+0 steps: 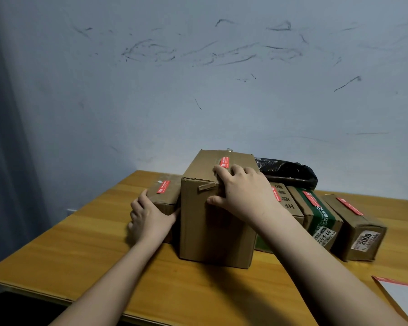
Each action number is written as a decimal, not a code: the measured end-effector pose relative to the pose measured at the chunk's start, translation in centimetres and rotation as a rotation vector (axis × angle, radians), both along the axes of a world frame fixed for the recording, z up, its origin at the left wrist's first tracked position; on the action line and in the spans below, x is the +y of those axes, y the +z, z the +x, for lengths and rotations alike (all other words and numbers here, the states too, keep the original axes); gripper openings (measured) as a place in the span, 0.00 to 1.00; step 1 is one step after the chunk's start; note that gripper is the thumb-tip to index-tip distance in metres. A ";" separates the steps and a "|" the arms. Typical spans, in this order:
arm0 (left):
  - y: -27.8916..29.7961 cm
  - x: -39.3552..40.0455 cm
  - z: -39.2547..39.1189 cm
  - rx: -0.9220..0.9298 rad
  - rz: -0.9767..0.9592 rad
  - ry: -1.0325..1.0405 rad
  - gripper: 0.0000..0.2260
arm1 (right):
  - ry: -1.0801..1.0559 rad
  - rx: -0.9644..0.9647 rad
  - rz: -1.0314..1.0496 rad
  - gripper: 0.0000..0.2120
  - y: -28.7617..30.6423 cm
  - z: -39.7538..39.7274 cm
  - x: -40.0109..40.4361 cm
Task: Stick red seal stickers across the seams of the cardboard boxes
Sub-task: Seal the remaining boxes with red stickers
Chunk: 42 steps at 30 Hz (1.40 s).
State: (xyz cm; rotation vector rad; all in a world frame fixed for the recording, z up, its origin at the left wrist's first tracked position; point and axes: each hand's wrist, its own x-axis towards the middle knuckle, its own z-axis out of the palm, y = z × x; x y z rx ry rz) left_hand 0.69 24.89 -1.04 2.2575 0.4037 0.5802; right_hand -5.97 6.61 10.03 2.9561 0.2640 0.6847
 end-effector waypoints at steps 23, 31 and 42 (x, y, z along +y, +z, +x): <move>-0.5 0.2 -1.1 -0.128 -0.031 -0.074 0.45 | 0.061 -0.099 0.178 0.41 -0.7 -0.7 -1.8; 3.1 -4.3 -6.8 -1.067 0.147 -0.289 0.23 | 0.078 -0.385 0.494 0.18 -2.2 -2.3 -8.2; 3.6 -19.3 -9.0 -0.891 1.064 -0.824 0.19 | -0.274 -0.115 0.285 0.22 -5.6 -2.7 -20.4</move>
